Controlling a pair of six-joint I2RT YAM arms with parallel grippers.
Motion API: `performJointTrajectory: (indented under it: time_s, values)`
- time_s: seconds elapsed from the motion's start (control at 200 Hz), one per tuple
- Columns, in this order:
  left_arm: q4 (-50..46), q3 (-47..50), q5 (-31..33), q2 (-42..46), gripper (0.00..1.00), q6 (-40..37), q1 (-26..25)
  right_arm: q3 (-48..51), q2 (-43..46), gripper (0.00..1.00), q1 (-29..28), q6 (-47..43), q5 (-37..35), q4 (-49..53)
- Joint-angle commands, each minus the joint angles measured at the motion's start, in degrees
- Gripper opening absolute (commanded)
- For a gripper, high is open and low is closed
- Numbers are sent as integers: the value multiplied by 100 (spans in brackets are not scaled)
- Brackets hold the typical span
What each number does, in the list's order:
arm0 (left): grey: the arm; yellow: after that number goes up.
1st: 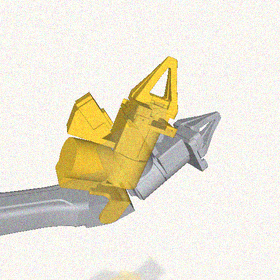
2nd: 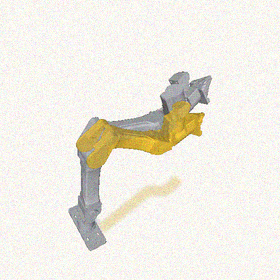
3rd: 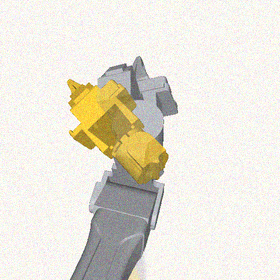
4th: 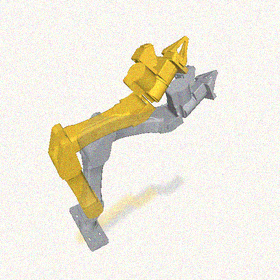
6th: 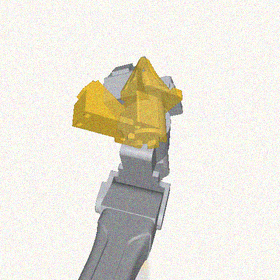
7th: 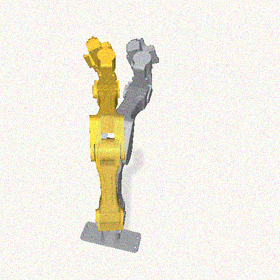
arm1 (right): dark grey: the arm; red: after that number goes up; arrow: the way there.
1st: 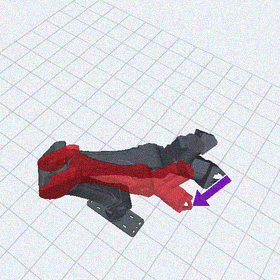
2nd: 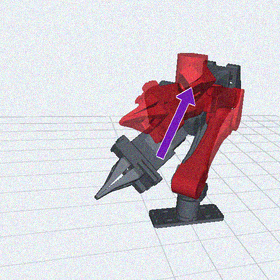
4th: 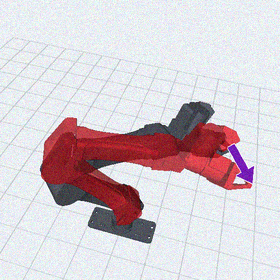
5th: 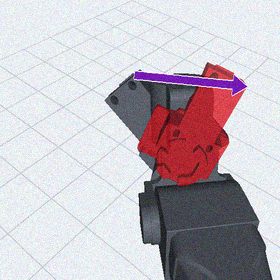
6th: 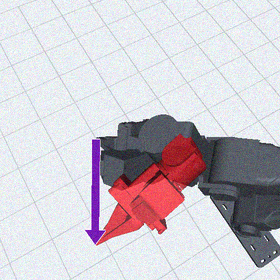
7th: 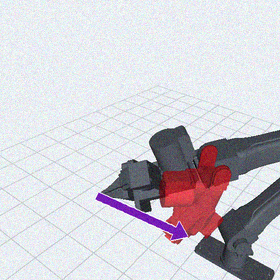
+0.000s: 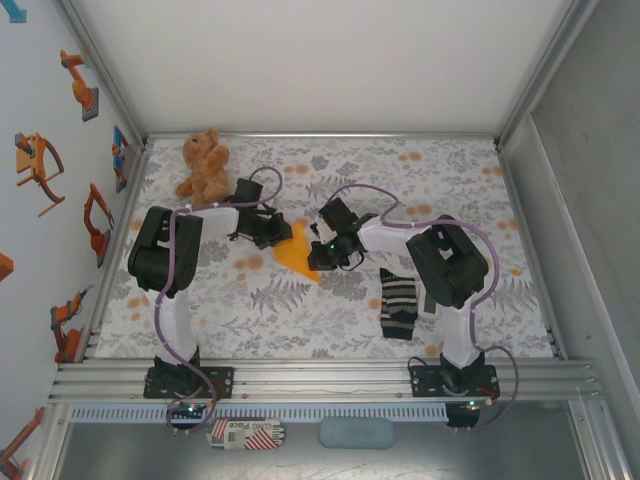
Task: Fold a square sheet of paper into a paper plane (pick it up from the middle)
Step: Fourth fold the wing at the center of the table.
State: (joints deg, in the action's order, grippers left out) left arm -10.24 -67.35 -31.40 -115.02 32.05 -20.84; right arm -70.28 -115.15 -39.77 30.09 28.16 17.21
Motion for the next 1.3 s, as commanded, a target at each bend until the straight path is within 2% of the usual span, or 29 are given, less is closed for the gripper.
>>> performJointTrajectory:
  time_s: [0.0, 0.27, 0.456, 0.616, 0.726, 0.826, 0.901, 0.971, 1.047, 1.197, 1.292]
  values:
    - [-309, -243, 736, -267, 10, -478, 298, 360, -244, 0, -31, -104, -694, 1108]
    - [-628, -529, 1277, -339, 10, -875, 682, 401, -215, 0, -31, -50, -733, 1056]
    - [-627, -663, 1124, -238, 10, -868, 705, 426, -161, 0, -35, 98, -657, 829]
    - [-547, -626, 861, 345, 12, -653, 560, 419, 69, 0, -33, 438, -477, 200]
    - [-451, -448, 923, 873, 15, -389, 380, 366, 436, 0, -31, 795, -451, -498]
    - [-301, -130, 1096, 1318, 25, -50, 269, 398, 851, 0, -31, 1123, -622, -1189]
    - [-85, 210, 1123, 1642, 31, 312, 241, 531, 1079, 8, -9, 1266, -794, -1719]
    - [123, 552, 1107, 1956, 40, 593, 218, 675, 1142, 16, 34, 1325, -867, -2094]
    - [624, 1057, 1087, 2281, 49, 974, 162, 743, 1049, 22, 112, 1360, -736, -2376]
    - [1081, 1624, 739, 2436, 54, 1497, 114, 616, 646, 27, 257, 1365, -385, -2563]
    - [1264, 1853, 644, 2442, 55, 1674, 59, 327, 414, 29, 268, 1044, -336, -2205]
